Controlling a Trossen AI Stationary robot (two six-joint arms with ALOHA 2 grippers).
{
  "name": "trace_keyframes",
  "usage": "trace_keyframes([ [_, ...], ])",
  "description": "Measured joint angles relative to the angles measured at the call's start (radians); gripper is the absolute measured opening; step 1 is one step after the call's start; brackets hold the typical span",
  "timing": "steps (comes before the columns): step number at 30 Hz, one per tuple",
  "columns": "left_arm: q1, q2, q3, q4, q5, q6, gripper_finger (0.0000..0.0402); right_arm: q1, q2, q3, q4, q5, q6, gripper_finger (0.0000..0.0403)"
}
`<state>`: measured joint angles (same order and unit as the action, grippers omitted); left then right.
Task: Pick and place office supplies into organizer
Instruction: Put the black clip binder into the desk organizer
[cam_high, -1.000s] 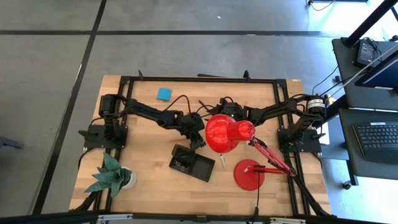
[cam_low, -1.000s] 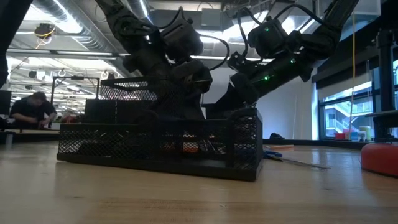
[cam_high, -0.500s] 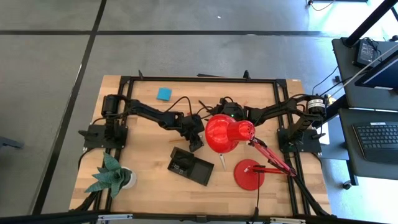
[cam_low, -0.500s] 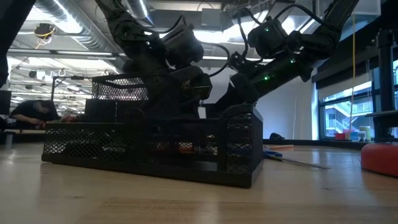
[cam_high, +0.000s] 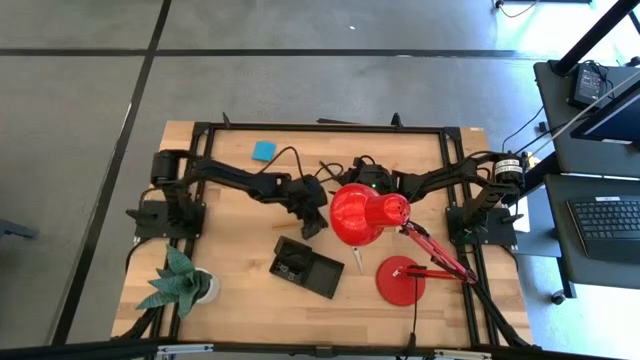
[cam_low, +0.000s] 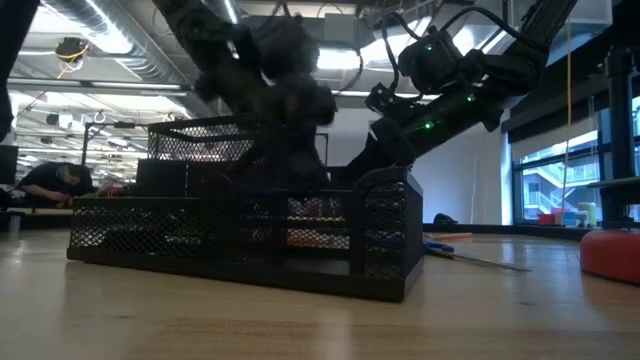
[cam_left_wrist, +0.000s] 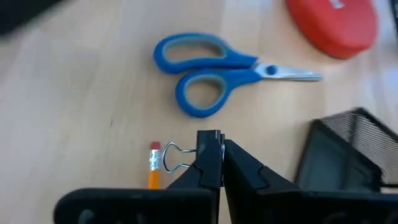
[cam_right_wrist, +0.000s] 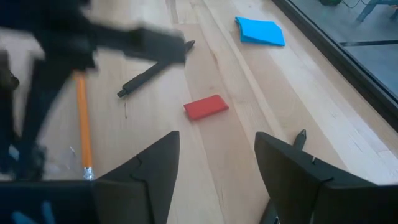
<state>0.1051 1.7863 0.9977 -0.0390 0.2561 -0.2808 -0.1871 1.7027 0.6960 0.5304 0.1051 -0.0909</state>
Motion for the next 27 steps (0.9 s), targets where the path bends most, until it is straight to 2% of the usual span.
trace_keyframes([
  [9, -0.051, -0.232, 0.001, -0.119, -0.075, 0.246, 0.0002, 0.000, 0.000, 0.000, -0.003, 0.000, -0.016, 0.0212],
  [15, -0.181, -0.362, 0.002, -0.161, -0.342, 0.310, 0.0002, -0.007, 0.000, 0.000, -0.004, 0.000, -0.023, 0.0212],
  [20, -0.317, -0.389, 0.002, -0.207, -0.556, 0.320, 0.0002, -0.023, 0.000, 0.000, -0.007, 0.000, -0.018, 0.0212],
  [27, -0.481, -0.361, 0.002, -0.236, -0.726, 0.294, 0.0002, -0.025, 0.000, 0.000, -0.013, 0.000, 0.007, 0.0212],
])
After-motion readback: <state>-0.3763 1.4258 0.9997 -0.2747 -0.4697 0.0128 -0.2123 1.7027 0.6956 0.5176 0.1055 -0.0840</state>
